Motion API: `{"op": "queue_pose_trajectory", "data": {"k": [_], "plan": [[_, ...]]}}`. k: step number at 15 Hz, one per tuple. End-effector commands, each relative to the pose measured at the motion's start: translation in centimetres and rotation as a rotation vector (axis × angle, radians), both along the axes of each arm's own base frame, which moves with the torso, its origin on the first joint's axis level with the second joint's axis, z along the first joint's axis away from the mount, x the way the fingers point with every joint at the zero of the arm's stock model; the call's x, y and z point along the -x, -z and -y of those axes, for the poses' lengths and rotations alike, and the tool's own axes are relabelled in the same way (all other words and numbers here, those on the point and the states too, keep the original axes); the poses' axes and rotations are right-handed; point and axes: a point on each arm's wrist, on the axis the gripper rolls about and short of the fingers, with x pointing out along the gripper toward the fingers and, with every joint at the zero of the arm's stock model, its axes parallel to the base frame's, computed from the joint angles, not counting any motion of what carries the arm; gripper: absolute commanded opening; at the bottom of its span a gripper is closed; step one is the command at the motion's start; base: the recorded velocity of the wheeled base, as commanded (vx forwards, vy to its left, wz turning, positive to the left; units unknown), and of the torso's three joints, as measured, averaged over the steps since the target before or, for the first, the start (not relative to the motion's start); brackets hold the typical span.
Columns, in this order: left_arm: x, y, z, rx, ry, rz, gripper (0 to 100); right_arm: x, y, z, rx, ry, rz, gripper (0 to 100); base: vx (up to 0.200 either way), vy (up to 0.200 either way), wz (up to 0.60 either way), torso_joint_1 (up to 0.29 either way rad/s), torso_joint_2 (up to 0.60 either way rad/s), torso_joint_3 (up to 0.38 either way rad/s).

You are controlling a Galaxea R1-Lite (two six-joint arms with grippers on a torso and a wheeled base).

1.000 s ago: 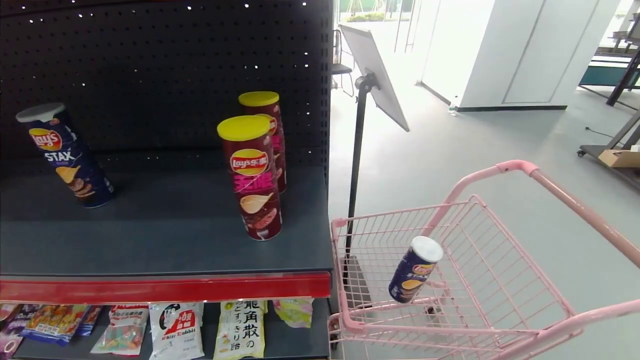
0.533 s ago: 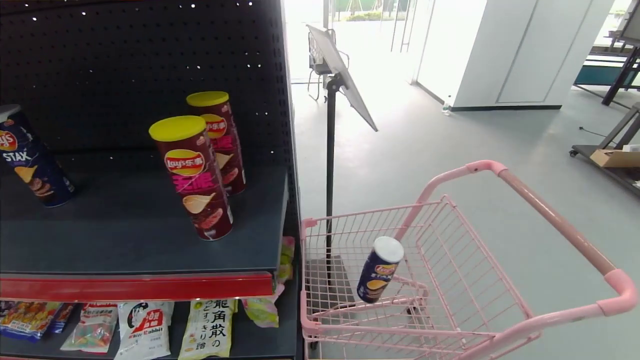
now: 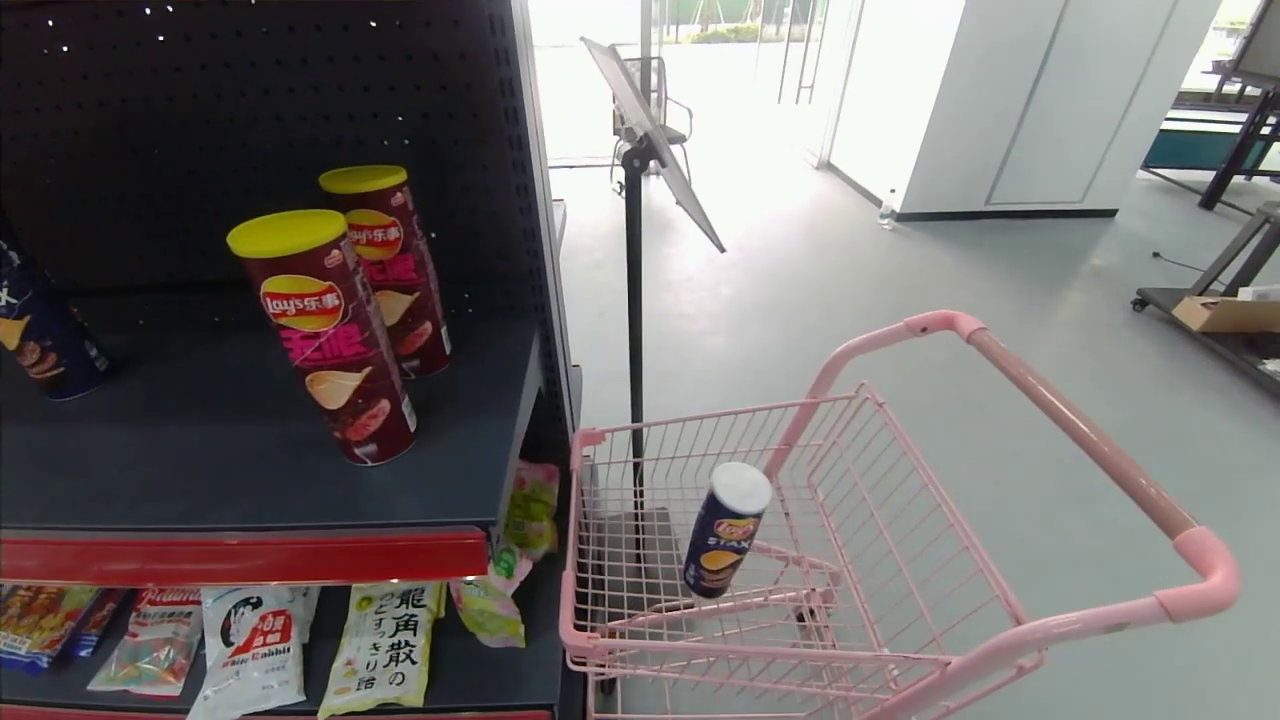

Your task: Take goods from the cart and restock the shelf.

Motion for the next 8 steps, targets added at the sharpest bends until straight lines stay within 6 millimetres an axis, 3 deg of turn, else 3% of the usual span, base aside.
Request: {"op": "queue_pose_trajectory", "data": {"k": [1,8], "plan": [[0.01,-0.01,0.00,-0.001,0.000,0.001,100,-0.01,0.00,0.00,0.000,0.000,-0.001,100,0.000,0.000,0.00,-0.168,0.37,0.217],[0.01,-0.01,0.00,-0.001,-0.001,0.001,100,-0.01,0.00,0.00,-0.002,0.000,-0.001,100,0.000,0.000,0.00,-0.199,0.49,0.285]]}}
